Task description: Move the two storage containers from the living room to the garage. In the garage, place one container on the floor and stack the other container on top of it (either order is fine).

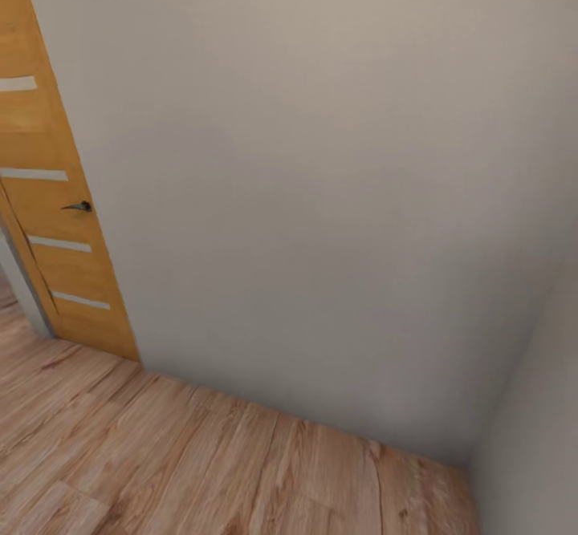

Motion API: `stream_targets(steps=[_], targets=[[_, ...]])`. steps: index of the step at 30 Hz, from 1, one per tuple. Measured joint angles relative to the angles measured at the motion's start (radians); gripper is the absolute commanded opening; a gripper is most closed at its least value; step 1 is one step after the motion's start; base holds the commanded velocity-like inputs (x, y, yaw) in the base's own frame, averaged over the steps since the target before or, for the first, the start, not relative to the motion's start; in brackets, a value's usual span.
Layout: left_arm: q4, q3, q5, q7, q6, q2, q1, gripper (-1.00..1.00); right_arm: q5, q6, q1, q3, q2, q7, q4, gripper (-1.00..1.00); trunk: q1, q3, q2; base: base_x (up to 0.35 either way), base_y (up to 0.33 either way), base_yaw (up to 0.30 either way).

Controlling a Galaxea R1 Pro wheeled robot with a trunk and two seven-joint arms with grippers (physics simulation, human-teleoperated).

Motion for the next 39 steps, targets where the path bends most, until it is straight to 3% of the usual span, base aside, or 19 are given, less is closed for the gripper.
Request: stream_targets(steps=[6,21,39], targets=[[0.0,0.0,0.0,0.0,0.0,0.0,0.0,1.0,0.0,-0.001,0.0,0.0,0.0,0.0,0.0,1.0,0.0,0.0,0.0,0.289,0.0,0.269],[0.0,0.0,0.0,0.0,0.0,0.001,0.0,1.0,-0.001,-0.009,0.0,0.0,0.001,0.0,0.0,1.0,0.0,0.0,0.0,0.036,0.0,0.269],[0.0,0.0,0.0,0.0,0.0,0.001,0.0,1.0,-0.001,-0.008,0.0,0.0,0.001,0.0,0.0,1.0,0.0,0.0,0.0,0.142,0.0,0.269]])
